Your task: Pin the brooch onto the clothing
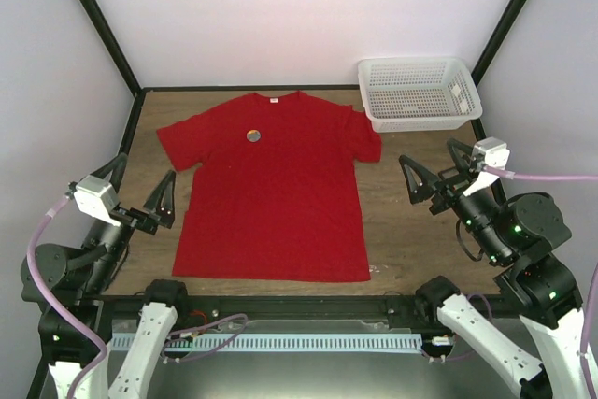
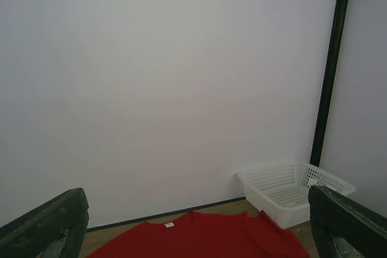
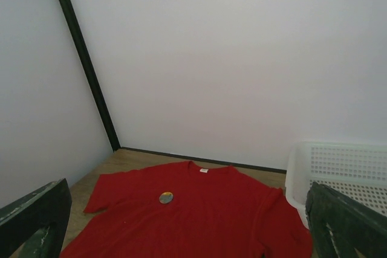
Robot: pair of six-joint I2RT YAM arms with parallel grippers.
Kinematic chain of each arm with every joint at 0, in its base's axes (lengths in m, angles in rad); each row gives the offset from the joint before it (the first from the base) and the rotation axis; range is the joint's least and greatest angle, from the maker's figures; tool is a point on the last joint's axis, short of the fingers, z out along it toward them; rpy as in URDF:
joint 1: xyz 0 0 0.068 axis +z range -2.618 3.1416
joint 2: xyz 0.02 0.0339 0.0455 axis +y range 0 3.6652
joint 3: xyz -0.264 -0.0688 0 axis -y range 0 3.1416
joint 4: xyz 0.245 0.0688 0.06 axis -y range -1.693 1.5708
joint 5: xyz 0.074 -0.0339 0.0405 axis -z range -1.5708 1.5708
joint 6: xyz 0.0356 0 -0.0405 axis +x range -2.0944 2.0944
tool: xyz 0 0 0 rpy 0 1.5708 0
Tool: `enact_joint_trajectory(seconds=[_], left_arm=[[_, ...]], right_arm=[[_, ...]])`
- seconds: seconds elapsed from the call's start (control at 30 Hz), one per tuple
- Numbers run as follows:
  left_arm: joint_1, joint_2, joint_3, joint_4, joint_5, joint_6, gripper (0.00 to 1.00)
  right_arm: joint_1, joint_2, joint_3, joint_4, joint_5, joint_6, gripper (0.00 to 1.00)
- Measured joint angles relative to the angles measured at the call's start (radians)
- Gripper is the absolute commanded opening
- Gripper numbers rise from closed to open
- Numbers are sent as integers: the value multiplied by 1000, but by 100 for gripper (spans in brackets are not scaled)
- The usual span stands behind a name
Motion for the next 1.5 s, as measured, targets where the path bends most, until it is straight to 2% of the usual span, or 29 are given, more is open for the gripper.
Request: enact_joint_trajectory(seconds=[1.5], left_arm=[[-1, 12, -79, 30, 27, -53, 100]], right_arm=[[0, -2, -89, 39, -6, 11, 100]])
